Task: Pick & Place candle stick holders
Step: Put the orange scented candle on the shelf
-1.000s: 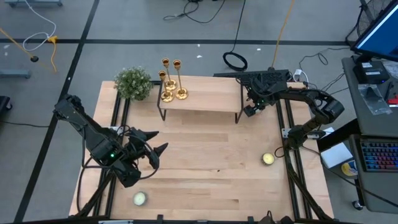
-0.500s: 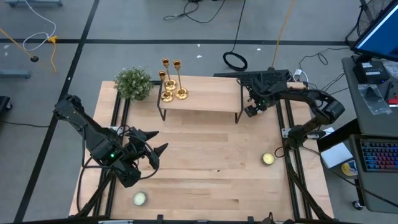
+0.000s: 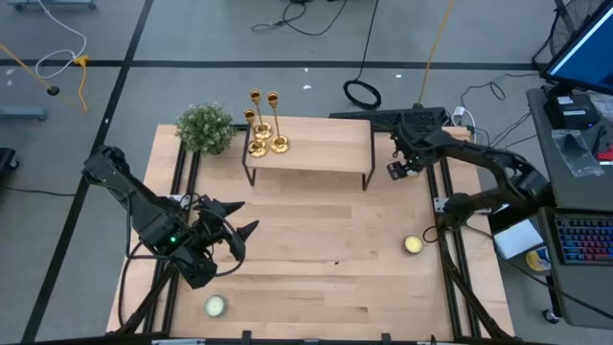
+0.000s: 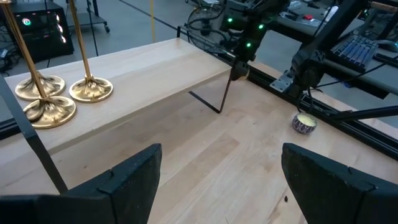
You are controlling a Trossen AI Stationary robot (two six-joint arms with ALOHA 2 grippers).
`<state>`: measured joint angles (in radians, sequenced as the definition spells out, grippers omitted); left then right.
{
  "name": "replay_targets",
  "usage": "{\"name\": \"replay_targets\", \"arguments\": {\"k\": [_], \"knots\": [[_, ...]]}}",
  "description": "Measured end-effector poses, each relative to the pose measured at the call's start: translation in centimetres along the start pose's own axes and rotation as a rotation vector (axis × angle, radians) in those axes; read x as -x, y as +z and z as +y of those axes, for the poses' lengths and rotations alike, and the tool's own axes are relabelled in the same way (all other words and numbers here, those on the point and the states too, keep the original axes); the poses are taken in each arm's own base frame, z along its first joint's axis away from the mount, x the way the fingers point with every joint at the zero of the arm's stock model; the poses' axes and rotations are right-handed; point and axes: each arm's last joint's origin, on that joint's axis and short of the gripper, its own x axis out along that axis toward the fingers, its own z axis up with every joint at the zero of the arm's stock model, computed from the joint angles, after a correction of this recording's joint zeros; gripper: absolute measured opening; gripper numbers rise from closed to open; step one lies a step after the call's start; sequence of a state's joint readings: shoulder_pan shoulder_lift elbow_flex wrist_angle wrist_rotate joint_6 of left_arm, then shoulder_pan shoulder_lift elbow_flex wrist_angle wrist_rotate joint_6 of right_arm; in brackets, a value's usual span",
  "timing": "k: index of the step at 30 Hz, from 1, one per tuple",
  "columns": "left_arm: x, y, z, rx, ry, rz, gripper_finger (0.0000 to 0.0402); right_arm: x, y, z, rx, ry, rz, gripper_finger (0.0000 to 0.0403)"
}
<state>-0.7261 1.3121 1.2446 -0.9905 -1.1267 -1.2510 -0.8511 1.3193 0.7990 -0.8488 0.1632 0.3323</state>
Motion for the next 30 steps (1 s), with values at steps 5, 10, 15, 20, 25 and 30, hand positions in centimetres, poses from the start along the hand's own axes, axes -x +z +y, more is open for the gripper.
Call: {"name": "replay_targets", "arguments": {"k": [5, 10, 15, 20, 25, 30], "knots": [[0.0, 0.0, 0.0, 0.0, 0.0, 0.0, 0.0326, 2.0, -0.8, -0.6, -0.054, 0.031, -0.066, 0.0291], [0.0, 0.0, 0.0, 0.0, 0.001, -0.001, 0.0326, 4.1, -1.4, -1.2, -0.092, 0.053, -0.115, 0.0291], [0.0, 0.0, 0.0, 0.0, 0.001, -0.001, 0.0326, 7.1, -0.8, -1.4, -0.099, 0.082, -0.181, 0.0291], [0.0, 0.0, 0.0, 0.001, 0.001, -0.001, 0.0326, 10.9, 0.5, -1.1, -0.076, 0.132, -0.297, 0.0291], [0.0, 0.0, 0.0, -0.005, 0.001, -0.001, 0.0326, 14.8, 1.7, -0.3, -0.029, 0.185, -0.406, 0.0291], [-0.1, 0.0, 0.0, -0.01, 0.003, -0.002, 0.0326, 17.7, 3.4, 1.4, 0.056, 0.226, -0.476, 0.0291]]}}
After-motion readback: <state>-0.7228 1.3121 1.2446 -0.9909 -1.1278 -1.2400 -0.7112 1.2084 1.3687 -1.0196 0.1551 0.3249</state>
